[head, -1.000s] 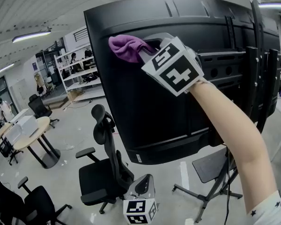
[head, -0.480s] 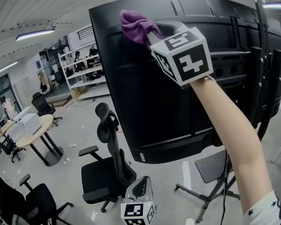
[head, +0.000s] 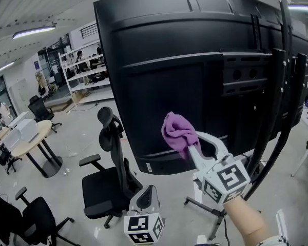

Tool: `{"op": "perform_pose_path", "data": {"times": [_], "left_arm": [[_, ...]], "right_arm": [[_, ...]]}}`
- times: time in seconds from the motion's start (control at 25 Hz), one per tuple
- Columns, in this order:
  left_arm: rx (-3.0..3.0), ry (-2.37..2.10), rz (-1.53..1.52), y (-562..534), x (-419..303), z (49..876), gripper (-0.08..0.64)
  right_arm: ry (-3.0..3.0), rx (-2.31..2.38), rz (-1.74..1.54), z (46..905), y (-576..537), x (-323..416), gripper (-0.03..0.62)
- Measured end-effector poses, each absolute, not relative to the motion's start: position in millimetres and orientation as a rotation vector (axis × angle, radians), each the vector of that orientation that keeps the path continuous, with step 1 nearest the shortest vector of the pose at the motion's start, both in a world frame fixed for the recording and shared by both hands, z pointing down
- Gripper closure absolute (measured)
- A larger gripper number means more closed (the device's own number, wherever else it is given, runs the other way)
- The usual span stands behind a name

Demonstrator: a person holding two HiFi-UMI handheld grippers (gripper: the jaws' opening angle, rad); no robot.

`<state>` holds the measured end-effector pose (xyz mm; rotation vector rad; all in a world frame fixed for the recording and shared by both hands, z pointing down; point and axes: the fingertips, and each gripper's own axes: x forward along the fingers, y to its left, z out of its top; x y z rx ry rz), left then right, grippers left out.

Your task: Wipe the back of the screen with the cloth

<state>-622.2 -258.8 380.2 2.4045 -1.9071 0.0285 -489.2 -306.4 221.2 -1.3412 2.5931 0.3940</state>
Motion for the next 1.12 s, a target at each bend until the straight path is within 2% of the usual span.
{"op": "perform_pose_path", "data": {"times": [0.24,0.36,1.12], "left_arm": [[2.434,-1.916,0.013,-255.0,-608.7,380.1,0.552],[2.438,-1.885,0.042,-253.4,-600.1,392.8,0.552],[2.41,-1.858,0.077,-250.2,-595.8,408.0,0.552]], "right_arm": [[2.644,-1.419,0.096,350.2,-285.0,-479.2,0.537],[2.674,-1.441,-0.008,383.2,-279.1,-480.6,0.539],[2.739,-1.458,0.027,396.7,-266.1,-488.3,0.541]]}}
